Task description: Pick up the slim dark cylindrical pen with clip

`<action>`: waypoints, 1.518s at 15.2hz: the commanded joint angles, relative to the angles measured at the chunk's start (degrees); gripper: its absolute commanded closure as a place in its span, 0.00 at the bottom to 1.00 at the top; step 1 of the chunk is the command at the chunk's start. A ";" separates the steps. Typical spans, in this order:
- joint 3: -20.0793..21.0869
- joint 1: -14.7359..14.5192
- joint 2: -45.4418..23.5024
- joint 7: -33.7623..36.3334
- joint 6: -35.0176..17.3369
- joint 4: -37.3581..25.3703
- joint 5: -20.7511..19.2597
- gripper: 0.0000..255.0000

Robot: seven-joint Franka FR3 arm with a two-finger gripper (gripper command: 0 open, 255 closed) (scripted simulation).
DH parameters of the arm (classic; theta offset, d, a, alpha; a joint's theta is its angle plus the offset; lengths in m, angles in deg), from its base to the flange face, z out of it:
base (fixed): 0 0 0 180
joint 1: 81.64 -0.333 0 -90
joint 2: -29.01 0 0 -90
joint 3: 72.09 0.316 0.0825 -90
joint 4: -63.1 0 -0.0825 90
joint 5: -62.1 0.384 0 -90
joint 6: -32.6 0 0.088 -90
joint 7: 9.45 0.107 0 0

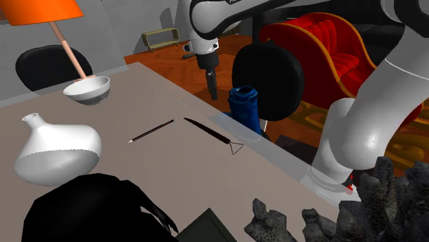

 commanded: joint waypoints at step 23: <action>5.66 -7.58 -19.94 -22.25 -8.27 -14.73 1.40 1.00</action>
